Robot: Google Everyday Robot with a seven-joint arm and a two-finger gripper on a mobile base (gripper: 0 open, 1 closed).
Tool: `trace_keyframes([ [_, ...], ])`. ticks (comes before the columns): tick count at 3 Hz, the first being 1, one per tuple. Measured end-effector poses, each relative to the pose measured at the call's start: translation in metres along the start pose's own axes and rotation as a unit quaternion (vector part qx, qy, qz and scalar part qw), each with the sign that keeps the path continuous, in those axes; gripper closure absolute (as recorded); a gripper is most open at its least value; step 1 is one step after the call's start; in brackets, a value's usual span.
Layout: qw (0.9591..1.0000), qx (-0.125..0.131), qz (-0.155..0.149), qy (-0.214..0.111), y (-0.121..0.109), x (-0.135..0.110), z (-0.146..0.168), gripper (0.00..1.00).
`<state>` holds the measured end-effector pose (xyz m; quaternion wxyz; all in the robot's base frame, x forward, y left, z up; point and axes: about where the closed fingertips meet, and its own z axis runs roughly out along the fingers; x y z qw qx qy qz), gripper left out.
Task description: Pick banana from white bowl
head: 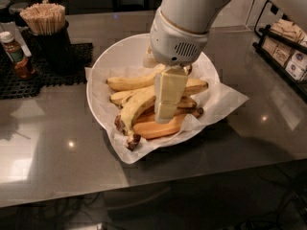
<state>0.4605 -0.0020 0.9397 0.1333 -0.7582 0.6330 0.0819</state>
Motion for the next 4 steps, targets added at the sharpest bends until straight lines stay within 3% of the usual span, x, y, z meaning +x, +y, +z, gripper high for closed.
trace_keyframes([
  [2,0.9975,-0.029,0.063,0.015,-0.004,0.043,0.041,0.14],
  [4,0.9965,-0.028,0.076,0.021,-0.008,0.047,0.042,0.56],
])
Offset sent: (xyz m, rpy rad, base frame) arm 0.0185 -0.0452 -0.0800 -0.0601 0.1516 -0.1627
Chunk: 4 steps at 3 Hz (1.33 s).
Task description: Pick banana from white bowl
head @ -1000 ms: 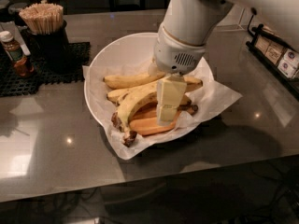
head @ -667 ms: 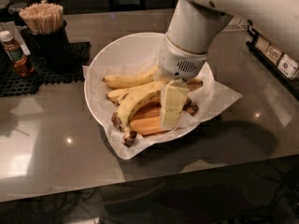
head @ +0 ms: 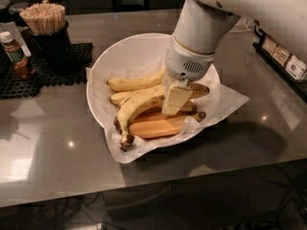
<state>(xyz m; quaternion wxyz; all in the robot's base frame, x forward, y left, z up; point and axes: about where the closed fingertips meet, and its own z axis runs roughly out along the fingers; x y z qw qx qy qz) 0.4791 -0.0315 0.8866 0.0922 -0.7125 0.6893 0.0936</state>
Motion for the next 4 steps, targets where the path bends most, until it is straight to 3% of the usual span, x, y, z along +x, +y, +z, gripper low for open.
trace_keyframes([
  [2,0.9994,0.032,-0.013,0.003,0.01,-0.018,-0.033,0.99],
  [3,0.9994,0.033,-0.013,0.002,0.01,-0.018,-0.033,1.0],
  [4,0.9979,0.049,-0.019,-0.038,0.013,-0.015,-0.046,1.0],
])
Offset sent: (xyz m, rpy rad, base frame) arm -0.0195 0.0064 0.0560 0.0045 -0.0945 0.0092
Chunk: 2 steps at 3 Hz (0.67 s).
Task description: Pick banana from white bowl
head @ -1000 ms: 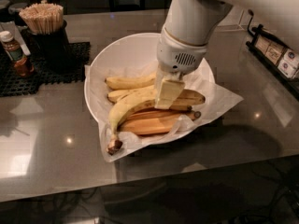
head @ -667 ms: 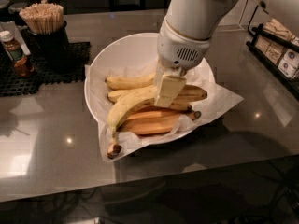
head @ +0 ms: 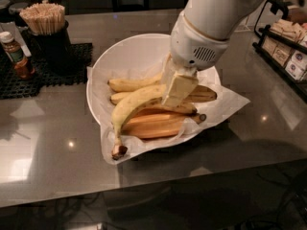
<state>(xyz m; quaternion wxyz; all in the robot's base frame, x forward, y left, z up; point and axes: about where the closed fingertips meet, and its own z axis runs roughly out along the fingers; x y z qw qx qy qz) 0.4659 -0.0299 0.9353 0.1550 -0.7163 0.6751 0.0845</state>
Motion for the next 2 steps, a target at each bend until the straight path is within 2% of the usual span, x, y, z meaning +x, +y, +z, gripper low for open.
trace_keyframes([
  [1,0.9977,0.035,-0.02,-0.054,0.01,-0.002,-0.029,1.0],
  [2,0.9933,0.066,-0.051,-0.08,0.027,-0.014,-0.055,1.0],
])
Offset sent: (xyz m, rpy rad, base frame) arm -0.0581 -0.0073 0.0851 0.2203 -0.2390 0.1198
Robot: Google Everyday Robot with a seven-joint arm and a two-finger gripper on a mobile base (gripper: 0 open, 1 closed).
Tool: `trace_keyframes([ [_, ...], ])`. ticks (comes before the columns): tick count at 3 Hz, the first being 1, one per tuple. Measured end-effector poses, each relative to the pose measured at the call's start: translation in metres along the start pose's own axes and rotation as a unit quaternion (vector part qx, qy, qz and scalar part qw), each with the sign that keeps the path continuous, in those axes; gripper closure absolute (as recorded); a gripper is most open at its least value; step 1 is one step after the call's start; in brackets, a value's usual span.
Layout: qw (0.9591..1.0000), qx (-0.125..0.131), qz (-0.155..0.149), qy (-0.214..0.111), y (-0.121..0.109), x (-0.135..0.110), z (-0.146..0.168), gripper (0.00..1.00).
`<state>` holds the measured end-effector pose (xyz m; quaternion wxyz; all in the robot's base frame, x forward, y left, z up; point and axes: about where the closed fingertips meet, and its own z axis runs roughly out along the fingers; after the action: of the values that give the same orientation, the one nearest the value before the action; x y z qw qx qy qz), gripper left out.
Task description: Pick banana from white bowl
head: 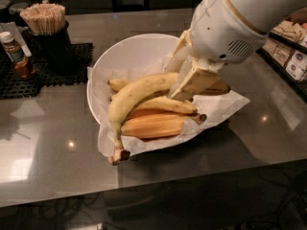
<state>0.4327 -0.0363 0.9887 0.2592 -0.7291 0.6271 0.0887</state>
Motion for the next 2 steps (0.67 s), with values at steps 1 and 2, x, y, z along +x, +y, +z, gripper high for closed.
trace_keyframes([
  [1,0.9992,0.022,-0.032,-0.007,0.012,-0.021,-0.021,1.0],
  [2,0.997,0.047,-0.058,-0.022,0.023,-0.038,-0.041,1.0],
])
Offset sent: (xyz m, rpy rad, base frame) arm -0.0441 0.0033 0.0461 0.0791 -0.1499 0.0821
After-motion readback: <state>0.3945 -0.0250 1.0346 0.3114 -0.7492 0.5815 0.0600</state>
